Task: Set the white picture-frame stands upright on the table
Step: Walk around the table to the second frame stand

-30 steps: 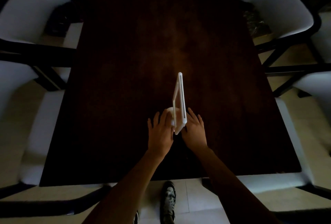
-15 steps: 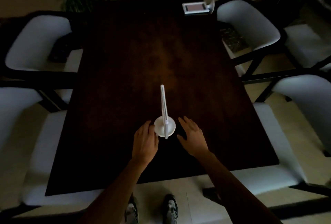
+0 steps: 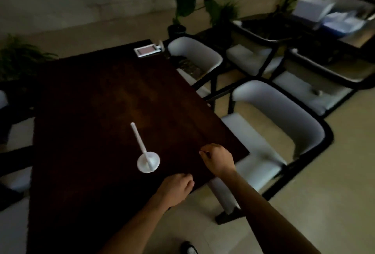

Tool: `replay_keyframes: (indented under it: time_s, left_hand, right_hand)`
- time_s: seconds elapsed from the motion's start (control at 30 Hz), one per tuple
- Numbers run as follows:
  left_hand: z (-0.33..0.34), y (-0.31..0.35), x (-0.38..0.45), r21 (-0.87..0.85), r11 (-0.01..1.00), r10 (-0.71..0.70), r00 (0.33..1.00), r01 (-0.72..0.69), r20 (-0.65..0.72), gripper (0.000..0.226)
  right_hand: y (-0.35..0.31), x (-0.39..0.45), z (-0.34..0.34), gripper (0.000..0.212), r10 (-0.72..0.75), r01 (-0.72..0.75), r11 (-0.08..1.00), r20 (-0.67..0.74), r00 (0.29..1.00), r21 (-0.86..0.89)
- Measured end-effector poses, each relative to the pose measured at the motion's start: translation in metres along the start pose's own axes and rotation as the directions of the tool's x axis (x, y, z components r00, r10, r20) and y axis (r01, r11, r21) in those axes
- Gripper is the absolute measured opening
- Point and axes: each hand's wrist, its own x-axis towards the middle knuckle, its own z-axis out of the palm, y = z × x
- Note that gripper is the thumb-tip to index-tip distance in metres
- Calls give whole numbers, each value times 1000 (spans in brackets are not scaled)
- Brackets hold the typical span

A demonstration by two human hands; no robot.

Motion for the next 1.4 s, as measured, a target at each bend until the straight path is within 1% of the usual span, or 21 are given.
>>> replay_keyframes:
  time_s: [0.07, 0.17, 0.27, 0.33, 0.43, 0.6, 0.73, 0.83, 0.97, 1.07, 1.2, 1.37, 1.4]
  left_hand:
    - [5, 36, 21, 21, 993, 113, 994, -113, 4, 25]
    - [14, 92, 47, 14, 980, 197, 980, -197, 23, 23]
    - [24, 149, 71, -12, 957, 289, 954, -289, 76, 24]
    - [34, 190, 86, -9, 936, 351, 934, -351, 73, 24]
    - [52, 249, 109, 13, 904, 425, 903, -427, 65, 26]
    - [94, 353, 143, 31, 898, 440, 897, -439, -45, 27]
    - [127, 429, 161, 56, 891, 454, 890, -451, -50, 24]
    - [140, 467, 181, 69, 891, 453, 890, -449, -57, 23]
    - [150, 506, 214, 74, 889, 456, 886, -451, -79, 24]
    - [161, 531, 249, 74, 897, 442, 891, -436, -104, 22]
    - [176, 560, 296, 110, 914, 400, 913, -390, -83, 23]
    - [188, 608, 377, 65, 938, 346, 933, -341, -100, 23]
    - [188, 619, 396, 58, 943, 331, 937, -326, -108, 23]
  right_hand:
    - [22, -25, -18, 22, 82, -82, 997, -50, 995, -6]
    - [61, -67, -43, 20, 239, -240, 971, -114, 964, 6]
    - [104, -113, -68, 21, 403, -406, 913, -194, 894, 28]
    - [137, -144, -84, 21, 490, -492, 869, -225, 842, 49]
    - [185, -180, -108, 21, 561, -565, 823, -257, 787, 65]
    - [264, -226, -145, 24, 608, -611, 785, -324, 725, 105]
    - [318, -257, -178, 26, 627, -627, 770, -329, 706, 123]
    - [353, -271, -200, 25, 633, -627, 765, -352, 689, 148]
    - [397, -277, -229, 26, 665, -642, 742, -337, 667, 192]
    - [433, -273, -247, 27, 670, -651, 737, -323, 668, 182]
    - [483, -257, -265, 27, 662, -647, 745, -303, 686, 163]
    - [562, -219, -296, 29, 624, -624, 775, -272, 733, 96]
    - [578, -210, -306, 29, 607, -613, 787, -257, 752, 65]
